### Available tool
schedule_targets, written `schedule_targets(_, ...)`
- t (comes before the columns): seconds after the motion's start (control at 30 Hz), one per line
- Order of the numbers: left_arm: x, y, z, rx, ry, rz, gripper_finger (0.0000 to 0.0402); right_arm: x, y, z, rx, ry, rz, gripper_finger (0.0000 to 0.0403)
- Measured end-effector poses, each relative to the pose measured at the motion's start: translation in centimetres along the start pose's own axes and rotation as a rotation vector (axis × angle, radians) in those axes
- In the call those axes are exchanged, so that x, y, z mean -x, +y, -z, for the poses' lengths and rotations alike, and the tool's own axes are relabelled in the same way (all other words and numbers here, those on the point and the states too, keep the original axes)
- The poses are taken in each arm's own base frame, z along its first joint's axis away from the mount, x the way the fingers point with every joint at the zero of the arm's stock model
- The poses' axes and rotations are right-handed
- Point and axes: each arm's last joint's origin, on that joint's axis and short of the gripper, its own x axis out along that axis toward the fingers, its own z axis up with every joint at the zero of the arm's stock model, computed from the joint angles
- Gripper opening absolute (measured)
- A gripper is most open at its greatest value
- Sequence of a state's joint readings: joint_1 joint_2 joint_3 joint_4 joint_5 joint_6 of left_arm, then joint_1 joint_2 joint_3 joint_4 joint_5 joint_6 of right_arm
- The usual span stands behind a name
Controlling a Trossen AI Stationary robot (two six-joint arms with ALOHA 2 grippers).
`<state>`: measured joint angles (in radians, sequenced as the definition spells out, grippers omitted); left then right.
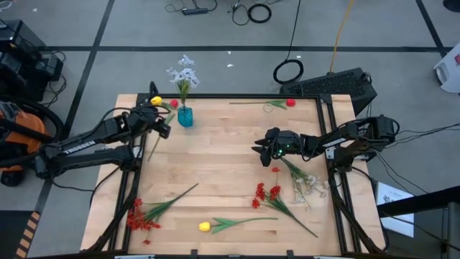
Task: Sort flowers into vase by color
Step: Put the left red flower into the transparent vase
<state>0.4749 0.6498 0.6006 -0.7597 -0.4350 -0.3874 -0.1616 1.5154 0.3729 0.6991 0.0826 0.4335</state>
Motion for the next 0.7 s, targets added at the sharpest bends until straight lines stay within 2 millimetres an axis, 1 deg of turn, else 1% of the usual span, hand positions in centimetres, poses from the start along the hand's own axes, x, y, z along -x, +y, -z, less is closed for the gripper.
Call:
schedule_targets(0.13, 0.0, -0.2, 0.2, -0.004, 0.035, 0.065, 0.0173, 0.0, 0.0, 0.0, 0.000, 0.000, 0.000, 0.0157)
schedule_targets(0.27, -0.1, -0.3, 0.7, -0.024, 0.118, 0.122, 0.0173, 0.0, 0.0, 0.0, 0.001, 0.000, 0.000, 0.0157)
schedule_targets(0.37, -0.2, -0.3, 1.4, -0.052, 0.217, 0.153, 0.0173, 0.0, 0.0, 0.0, 0.003, 0.000, 0.000, 0.0157)
schedule_targets(0.43, -0.3, -0.4, 1.5, -0.056, 0.241, 0.172, 0.0173, 0.0, 0.0, 0.0, 0.003, 0.000, 0.000, 0.0157)
schedule_targets(0.6, -0.8, -0.7, 1.5, -0.061, 0.276, 0.170, 0.0173, 0.0, 0.0, 0.0, 0.003, 0.001, 0.000, 0.0157)
schedule_targets(0.7, -1.4, -1.0, 1.7, -0.035, 0.338, 0.166, 0.0173, 0.0, 0.0, 0.0, 0.003, 0.001, 0.000, 0.0157)
